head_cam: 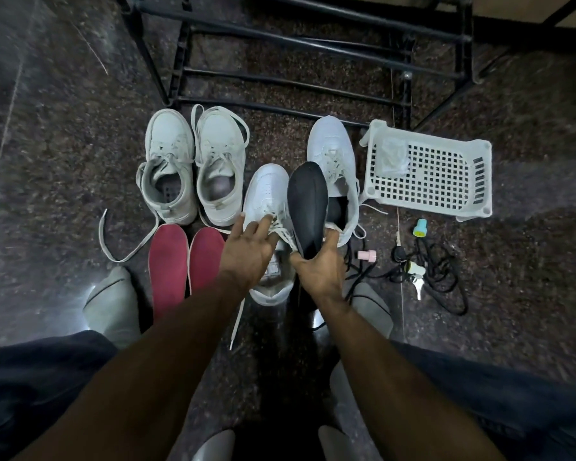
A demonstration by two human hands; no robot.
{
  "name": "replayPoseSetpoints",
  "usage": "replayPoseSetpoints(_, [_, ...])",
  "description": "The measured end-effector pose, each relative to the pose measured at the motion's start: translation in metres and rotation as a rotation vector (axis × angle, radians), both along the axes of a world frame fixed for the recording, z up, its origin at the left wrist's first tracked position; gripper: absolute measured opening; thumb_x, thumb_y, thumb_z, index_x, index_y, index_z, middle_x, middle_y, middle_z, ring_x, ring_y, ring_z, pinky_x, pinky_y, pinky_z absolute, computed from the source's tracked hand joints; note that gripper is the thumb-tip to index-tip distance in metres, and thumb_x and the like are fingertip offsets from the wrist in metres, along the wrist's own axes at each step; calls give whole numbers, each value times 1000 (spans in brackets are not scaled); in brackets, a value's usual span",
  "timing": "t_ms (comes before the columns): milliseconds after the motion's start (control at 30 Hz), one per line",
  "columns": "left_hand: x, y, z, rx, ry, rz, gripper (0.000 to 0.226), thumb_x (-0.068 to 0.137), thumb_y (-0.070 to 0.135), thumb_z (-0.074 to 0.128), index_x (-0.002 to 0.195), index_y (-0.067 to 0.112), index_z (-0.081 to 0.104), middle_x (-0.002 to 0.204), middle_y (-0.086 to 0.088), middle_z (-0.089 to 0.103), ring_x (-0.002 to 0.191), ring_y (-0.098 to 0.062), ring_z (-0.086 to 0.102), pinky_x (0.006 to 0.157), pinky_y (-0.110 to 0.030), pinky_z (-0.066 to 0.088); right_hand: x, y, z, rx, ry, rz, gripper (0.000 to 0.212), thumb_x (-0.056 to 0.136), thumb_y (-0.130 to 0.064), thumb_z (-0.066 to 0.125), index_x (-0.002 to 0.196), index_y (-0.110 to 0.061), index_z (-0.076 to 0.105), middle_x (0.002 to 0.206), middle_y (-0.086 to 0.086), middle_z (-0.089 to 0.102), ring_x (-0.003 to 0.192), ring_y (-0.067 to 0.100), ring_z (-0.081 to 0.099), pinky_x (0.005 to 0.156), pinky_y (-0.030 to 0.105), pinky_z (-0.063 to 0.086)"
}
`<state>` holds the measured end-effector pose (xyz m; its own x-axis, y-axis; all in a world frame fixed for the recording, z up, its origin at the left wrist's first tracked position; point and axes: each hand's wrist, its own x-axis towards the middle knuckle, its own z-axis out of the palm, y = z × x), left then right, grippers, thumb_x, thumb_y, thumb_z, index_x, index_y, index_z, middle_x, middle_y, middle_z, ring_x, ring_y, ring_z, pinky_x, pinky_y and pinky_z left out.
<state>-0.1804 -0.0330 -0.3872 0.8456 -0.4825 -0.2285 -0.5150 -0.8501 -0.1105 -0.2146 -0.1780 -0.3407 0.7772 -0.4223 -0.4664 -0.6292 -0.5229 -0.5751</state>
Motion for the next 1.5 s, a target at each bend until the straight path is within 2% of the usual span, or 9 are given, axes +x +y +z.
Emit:
replayPoseSetpoints(133, [4,-11,-7,-12,-12,54,31,73,30,75,99,17,68,125,-2,52,97,-27,57,101,-55,37,1,-2,-4,-4,9,-10,59,71,-34,71,118,-23,37,101,7,65,92,31,62,82,38,52])
replayPoseSetpoints(367, [6,-8,-8,-133,-68,4,3,70,20,71,70,17,73,117,-6,58,89,-29,56,90,-50,45,1,-2,-6,-5,14,-19,61,72,-36,70,120,-22,37,102,9,65,92,31,61,80,34,50])
replayPoseSetpoints(600, [11,21,2,-419,-145,-188,16,89,22,56,85,13,69,117,-5,60,103,-25,56,90,-43,44,0,-1,-3,-26,13,-5,58,76,-35,70,121,-17,38,101,11,65,91,33,61,77,33,47])
replayPoseSetpoints(767, [31,29,20,-397,124,-188,29,100,30,41,100,9,60,104,-7,58,76,-32,64,59,-43,52,2,-3,6,-27,58,61,61,78,-42,70,123,-17,37,103,12,64,94,35,61,76,38,50])
replayPoseSetpoints(933, [46,10,40,-286,299,-23,27,99,33,45,112,15,61,116,-4,59,93,-35,63,73,-41,47,-19,-11,23,-114,112,195,65,80,-50,69,127,-18,37,110,15,65,101,37,62,83,41,50])
replayPoseSetpoints(1033, [52,7,44,-316,420,133,11,89,26,53,85,25,62,105,-5,65,94,-33,62,77,-37,49,-49,-13,32,-176,195,288,60,87,-49,59,130,-16,34,113,19,64,103,39,60,85,41,49])
replayPoseSetpoints(1133, [51,4,49,-361,459,246,20,82,18,53,64,27,54,97,-5,66,91,-33,62,73,-33,47,-77,-8,44,-236,226,380,48,91,-45,53,125,-15,36,111,20,64,104,40,59,83,40,44])
replayPoseSetpoints(1267, [47,1,52,-401,455,340,12,88,24,56,86,25,68,106,-6,68,98,-32,62,78,-35,47,-100,-2,55,-290,215,514,41,92,-44,49,118,-14,40,102,19,66,99,41,60,77,40,42])
replayPoseSetpoints(1500, [43,0,50,-443,465,432,16,87,31,61,96,24,73,106,-5,70,95,-30,64,82,-38,54,-101,11,65,-381,261,653,45,88,-54,45,105,-14,56,105,17,66,100,37,61,79,38,44])
